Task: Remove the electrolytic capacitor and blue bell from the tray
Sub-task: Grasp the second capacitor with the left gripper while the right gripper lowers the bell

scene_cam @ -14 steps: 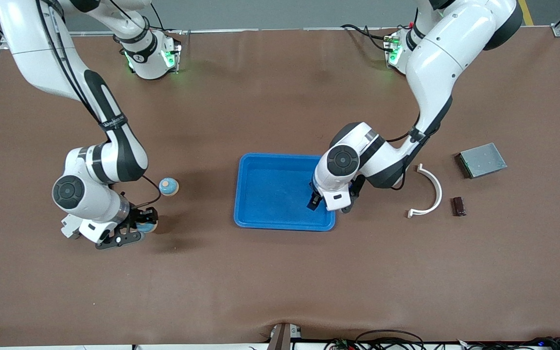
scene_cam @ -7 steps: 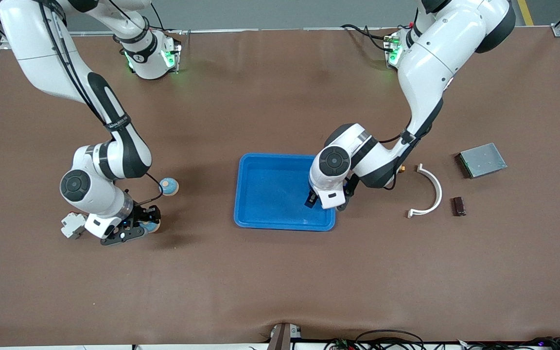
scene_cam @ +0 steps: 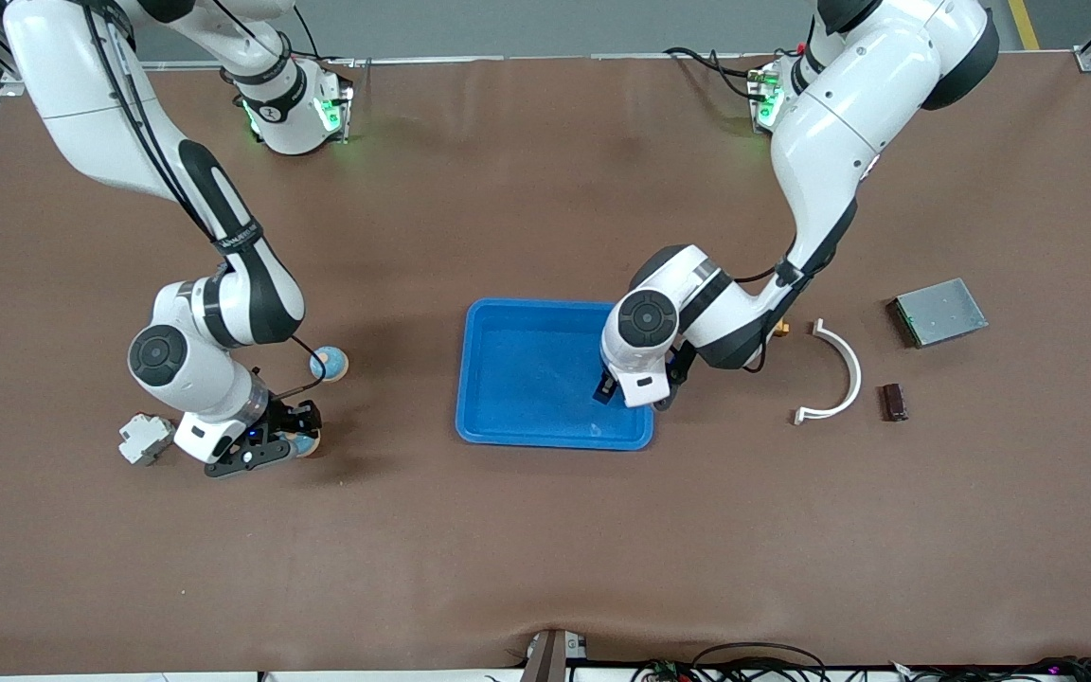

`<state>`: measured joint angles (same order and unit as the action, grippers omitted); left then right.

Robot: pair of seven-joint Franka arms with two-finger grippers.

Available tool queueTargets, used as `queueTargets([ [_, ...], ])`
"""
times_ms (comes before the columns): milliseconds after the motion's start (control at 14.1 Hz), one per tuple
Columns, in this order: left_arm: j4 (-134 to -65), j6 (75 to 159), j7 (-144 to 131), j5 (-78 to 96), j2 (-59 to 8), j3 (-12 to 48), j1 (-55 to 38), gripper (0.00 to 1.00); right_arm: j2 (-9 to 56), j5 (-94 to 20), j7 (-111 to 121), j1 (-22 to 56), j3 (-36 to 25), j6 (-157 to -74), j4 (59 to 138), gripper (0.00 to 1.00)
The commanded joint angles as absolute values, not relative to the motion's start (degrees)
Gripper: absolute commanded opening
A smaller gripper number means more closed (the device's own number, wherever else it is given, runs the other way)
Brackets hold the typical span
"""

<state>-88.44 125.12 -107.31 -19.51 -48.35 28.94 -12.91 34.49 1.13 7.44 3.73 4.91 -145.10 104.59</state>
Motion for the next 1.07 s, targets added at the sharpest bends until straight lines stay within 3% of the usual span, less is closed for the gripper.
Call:
queueTargets([
  [0, -87.5, 125.4, -109.1, -21.2, -49.0, 26.9, -15.5, 1.00, 33.7, 0.3, 7.3, 4.5, 4.9, -148.4, 107.2, 0.00],
  [498, -87.2, 126.0, -111.4, -21.1, -49.4, 24.9, -17.3, 0.99, 34.5, 0.3, 6.9, 3.6, 4.8, -148.5, 107.3, 0.00],
  [711, -87.1, 126.0, -111.4, -21.1, -49.7, 24.9, -17.2, 0.50, 35.2, 0.3, 6.8, 3.3, 4.8, -148.6, 107.3, 0.00],
  [996, -87.1, 126.0, -110.9, -21.1, -49.8, 24.8, -17.2, 0.03, 35.8, 0.2, 6.4, 3.3, 4.9, -148.8, 107.3, 0.00],
])
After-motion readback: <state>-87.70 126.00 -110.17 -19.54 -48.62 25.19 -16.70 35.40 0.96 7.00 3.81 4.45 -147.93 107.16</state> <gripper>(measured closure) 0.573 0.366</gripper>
